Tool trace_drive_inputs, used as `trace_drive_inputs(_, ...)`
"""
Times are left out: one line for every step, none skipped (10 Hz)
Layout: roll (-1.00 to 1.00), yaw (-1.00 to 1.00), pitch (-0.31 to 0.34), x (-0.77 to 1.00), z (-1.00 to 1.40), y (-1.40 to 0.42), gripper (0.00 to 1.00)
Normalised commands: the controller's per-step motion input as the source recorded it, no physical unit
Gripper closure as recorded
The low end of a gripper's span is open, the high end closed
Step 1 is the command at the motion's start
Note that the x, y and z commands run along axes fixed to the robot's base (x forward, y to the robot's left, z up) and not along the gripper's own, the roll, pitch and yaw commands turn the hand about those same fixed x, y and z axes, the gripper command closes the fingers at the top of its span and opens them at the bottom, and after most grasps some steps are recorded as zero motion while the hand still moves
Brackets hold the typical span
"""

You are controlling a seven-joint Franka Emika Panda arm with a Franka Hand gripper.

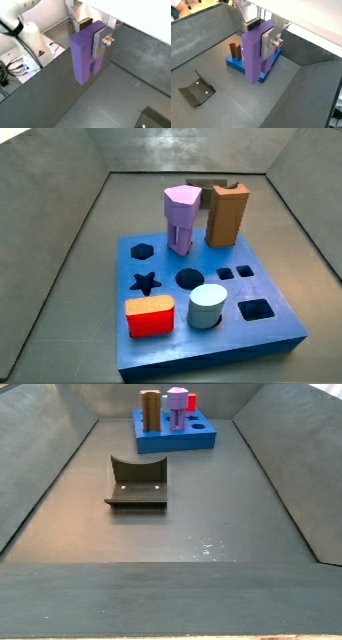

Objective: Pick up the double-square object. Move to above the board. Insert the double-square object.
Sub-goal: Move to above the board.

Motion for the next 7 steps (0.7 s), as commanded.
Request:
trace_drive_inputs(0.24, 0.16, 0.254, 0.96, -0.45, -1.00, 1.00)
trace_drive_inputs(0.19, 0.10, 0.305, 1.00, -0.43, -0.97, 1.00)
trace_drive_inputs(0.13, 0.06, 0.284, 1.00, -0.41, -0.94, 1.00)
trace_drive_inputs(0.09, 0.03, 0.174, 1.00, -0.41, -0.94, 1.00)
trace_drive_inputs(0.09, 0.03, 0.085, 1.00, -0.41, -0.95, 1.00)
trace_drive_inputs(0.09, 0.02, 0.051, 1.00, -0.39, -0.93, 1.00)
trace_drive_inputs(0.08, 0.01, 0.053, 0.90, -0.33, -0.81, 1.00)
